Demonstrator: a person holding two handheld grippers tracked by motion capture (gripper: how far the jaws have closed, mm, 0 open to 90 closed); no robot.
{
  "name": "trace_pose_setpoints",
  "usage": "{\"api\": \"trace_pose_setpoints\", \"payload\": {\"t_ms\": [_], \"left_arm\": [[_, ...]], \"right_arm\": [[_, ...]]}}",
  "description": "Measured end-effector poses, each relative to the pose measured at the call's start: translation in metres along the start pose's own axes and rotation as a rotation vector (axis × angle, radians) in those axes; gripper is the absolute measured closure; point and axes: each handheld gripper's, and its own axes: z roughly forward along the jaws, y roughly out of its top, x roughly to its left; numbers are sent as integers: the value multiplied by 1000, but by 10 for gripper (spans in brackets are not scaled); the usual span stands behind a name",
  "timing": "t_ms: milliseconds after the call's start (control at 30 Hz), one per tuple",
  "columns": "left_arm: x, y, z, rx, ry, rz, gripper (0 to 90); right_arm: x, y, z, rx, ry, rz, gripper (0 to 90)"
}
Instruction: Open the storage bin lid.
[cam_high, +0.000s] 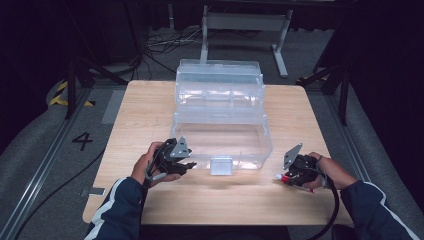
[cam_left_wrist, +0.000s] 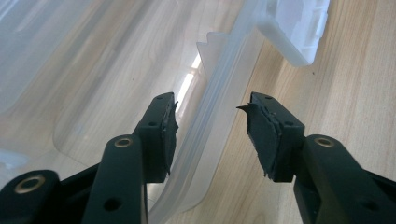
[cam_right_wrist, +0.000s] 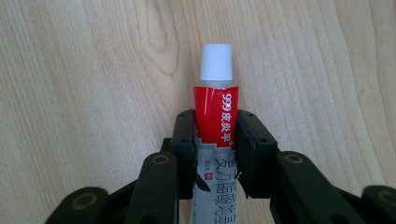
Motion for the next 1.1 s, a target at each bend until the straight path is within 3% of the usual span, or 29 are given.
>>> {"api": "trace_pose_setpoints", "payload": {"t_ms": [200, 400, 567, 667, 900, 1100], "left_arm": [[-2, 0, -8, -27, 45, -19, 383], [0, -1, -22, -50, 103, -34, 314], [1, -9, -40, -89, 156, -71, 264], [0, -17, -54, -109, 191, -93, 249], [-3, -42, -69, -120, 212, -130, 219], [0, -64, -65, -68, 211, -156, 233]], "right_arm": [[-1, -2, 0, -16, -1, 7, 707], [-2, -4, -2, -31, -5, 10, 707], [-4, -7, -3, -53, -10, 26, 707], [-3, -7, -4, -69, -25, 32, 708], [-5, -10, -7, -86, -24, 38, 707], [-8, -11, -10, -95, -32, 49, 708]]}}
